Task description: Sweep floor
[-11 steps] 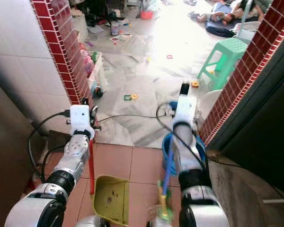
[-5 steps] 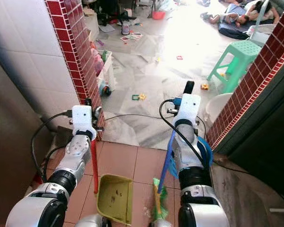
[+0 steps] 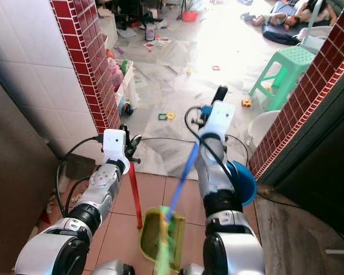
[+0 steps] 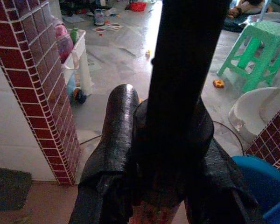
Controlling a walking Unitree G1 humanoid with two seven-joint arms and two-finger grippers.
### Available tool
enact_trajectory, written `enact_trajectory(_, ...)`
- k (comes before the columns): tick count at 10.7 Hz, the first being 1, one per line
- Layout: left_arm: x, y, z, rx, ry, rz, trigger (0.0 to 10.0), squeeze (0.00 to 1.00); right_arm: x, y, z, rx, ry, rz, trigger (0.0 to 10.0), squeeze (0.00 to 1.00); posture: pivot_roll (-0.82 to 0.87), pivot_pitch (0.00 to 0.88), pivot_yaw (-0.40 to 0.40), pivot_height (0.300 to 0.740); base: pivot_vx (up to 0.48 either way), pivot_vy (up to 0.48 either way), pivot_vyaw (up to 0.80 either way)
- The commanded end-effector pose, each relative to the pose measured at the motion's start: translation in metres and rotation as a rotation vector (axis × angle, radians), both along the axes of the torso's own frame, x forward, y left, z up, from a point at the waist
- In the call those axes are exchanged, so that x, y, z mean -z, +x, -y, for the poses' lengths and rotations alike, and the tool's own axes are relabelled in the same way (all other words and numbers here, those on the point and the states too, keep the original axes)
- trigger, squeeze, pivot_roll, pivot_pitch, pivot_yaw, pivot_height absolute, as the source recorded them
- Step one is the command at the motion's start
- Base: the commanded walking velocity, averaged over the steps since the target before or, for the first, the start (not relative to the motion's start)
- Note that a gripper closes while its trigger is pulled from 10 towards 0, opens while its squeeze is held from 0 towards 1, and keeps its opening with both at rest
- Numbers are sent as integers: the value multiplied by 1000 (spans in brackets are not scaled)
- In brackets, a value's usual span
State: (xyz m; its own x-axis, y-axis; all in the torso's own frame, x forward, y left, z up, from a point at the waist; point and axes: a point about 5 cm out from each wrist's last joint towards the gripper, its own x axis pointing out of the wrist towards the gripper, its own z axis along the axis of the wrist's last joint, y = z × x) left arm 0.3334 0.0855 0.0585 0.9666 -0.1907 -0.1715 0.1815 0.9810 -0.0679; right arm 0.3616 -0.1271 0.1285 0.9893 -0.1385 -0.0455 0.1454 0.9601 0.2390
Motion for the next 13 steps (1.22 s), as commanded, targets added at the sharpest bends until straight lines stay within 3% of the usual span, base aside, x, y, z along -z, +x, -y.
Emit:
enact_trajectory(1,8,-4,6,15,-45,-64,10000,0,-17,5,-7,-25,72,74,10000,0,-33,0,-18,740,0,0,0)
enact_trajectory(3,9,-4,5,10,-54,-77,10000,0,-33,7,-18,-92,107,121,10000,0,-35,0,-22,740,0,0,0)
enact_trajectory(6,10,-3,3,-3,-60,-86,10000,0,-66,4,-7,-172,-110,314,10000,0,-48,0,-29,740,0,0,0)
enact_trajectory(8,10,-2,3,-10,-67,-87,10000,0,-61,-1,33,-111,-249,320,10000,0,-54,0,-32,740,0,0,0)
enact_trajectory(11,7,0,2,-12,-67,-71,10000,0,-46,-9,54,-61,-308,261,10000,0,-72,0,-25,740,0,0,0)
enact_trajectory(13,-5,2,-5,-28,-86,14,10000,0,-14,-26,63,7,-294,123,10000,0,-79,0,-26,740,0,0,0)
